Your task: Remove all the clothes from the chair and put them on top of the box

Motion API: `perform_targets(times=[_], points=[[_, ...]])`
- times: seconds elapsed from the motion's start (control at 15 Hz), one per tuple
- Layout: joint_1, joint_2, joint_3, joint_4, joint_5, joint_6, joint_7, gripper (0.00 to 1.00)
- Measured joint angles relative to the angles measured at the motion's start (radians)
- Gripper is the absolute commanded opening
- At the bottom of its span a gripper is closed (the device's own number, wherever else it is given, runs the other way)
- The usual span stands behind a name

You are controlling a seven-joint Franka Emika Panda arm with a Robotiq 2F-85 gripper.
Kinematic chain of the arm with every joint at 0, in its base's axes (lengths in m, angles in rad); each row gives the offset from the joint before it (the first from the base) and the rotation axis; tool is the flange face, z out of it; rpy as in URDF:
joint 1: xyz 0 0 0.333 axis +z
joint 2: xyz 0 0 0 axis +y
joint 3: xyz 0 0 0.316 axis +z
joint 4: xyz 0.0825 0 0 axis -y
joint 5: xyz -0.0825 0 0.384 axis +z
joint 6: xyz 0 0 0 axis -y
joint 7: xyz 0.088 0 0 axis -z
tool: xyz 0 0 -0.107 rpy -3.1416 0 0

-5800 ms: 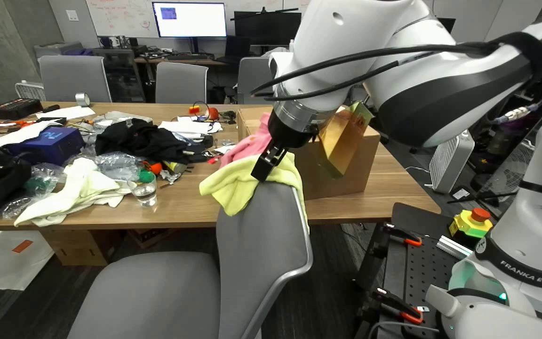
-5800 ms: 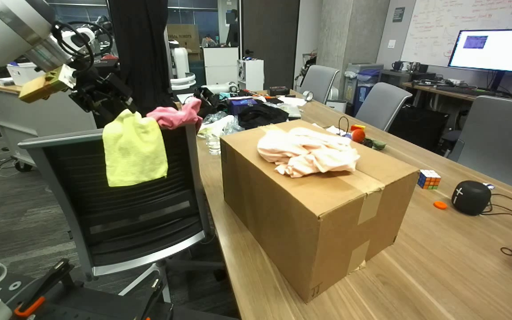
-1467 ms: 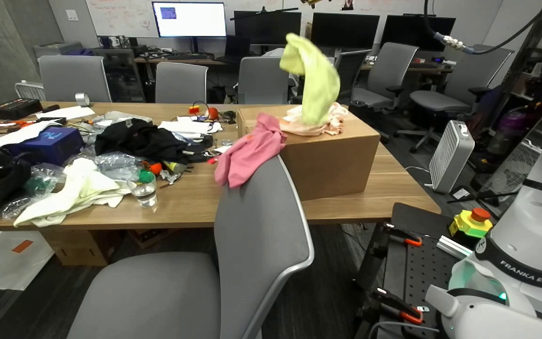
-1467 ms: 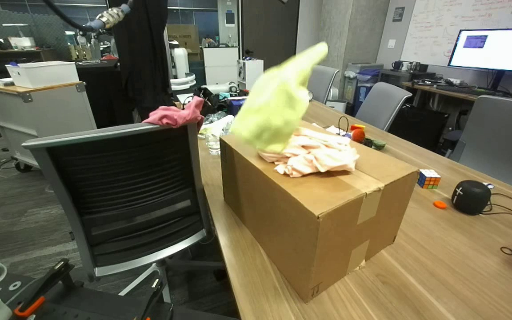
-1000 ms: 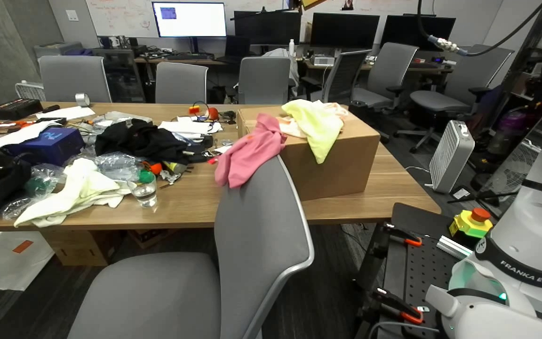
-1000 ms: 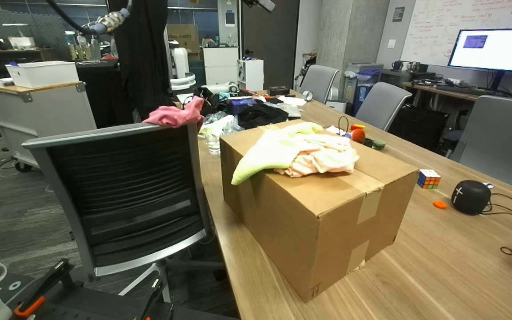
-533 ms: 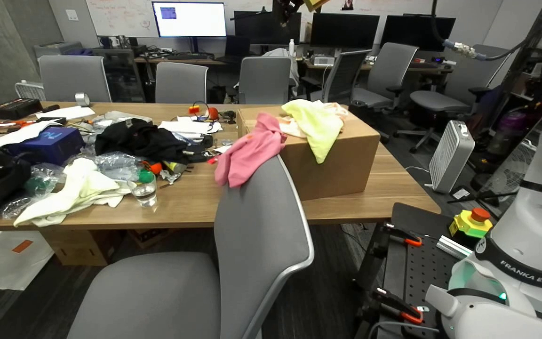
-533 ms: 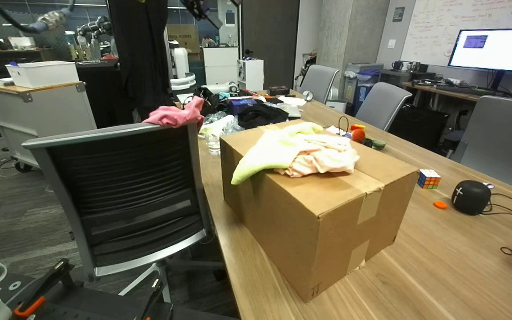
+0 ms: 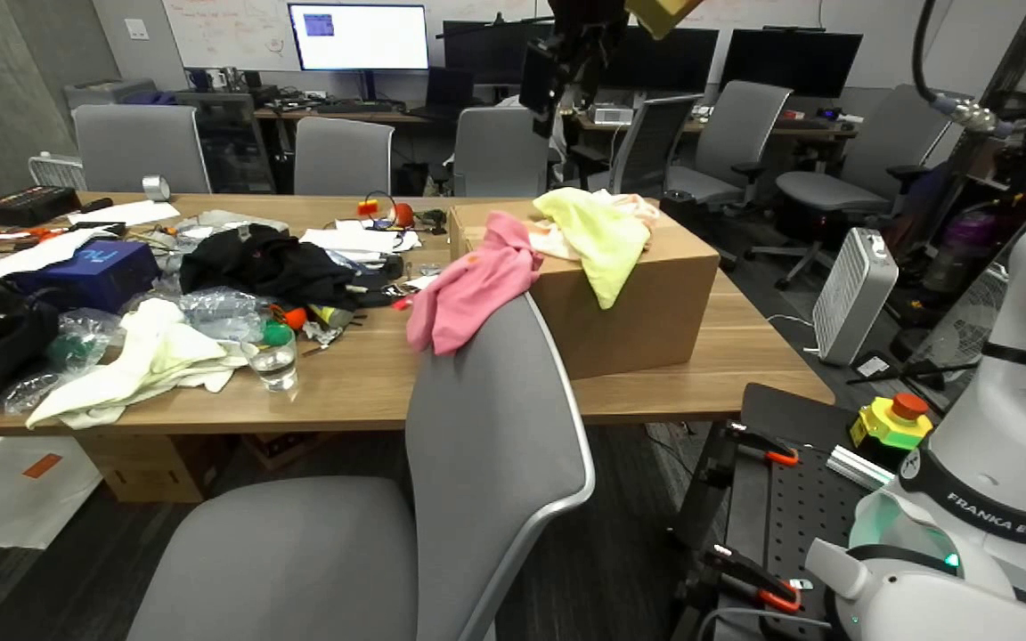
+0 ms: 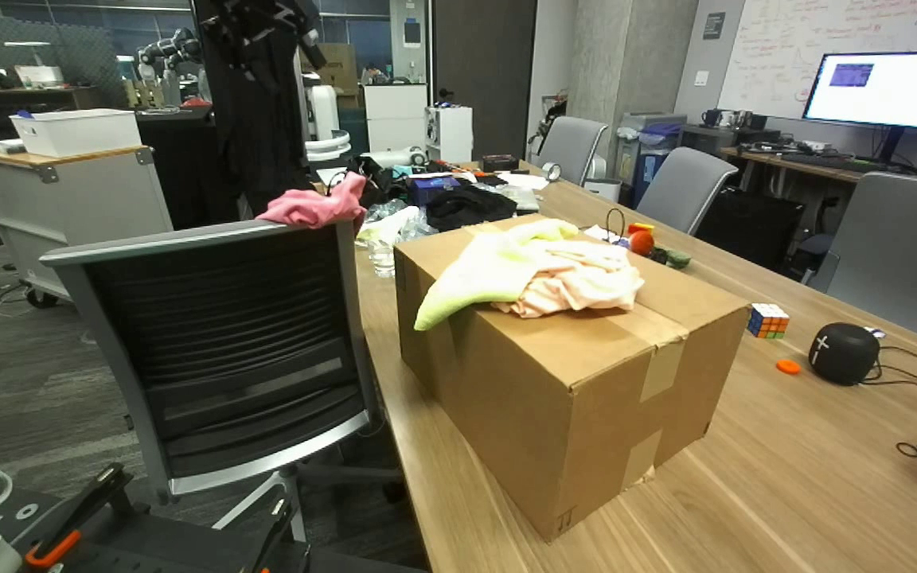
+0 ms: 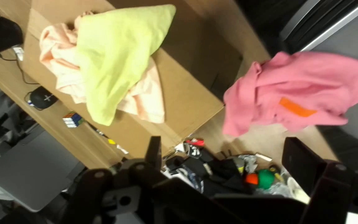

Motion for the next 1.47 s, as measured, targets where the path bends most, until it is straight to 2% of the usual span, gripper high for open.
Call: perform_targets(times=[0.33,0.47,0.67,1.0,1.47], points=[[0.041,-0.008,0.040,-0.096,0.150,-0.015,-0.195,1.00],[0.051,-0.002,0.059,-0.124,0.155,-0.022,-0.239,1.00],[0.052,0.015,0.093,-0.159,0.137,-0.003,-0.240,1.00],[0.045,0.046,0.115,-0.202,0.064,0.130,-0.143,1.00],[-0.011,0.091,0.122,-0.244,-0.126,0.283,0.082,1.00]])
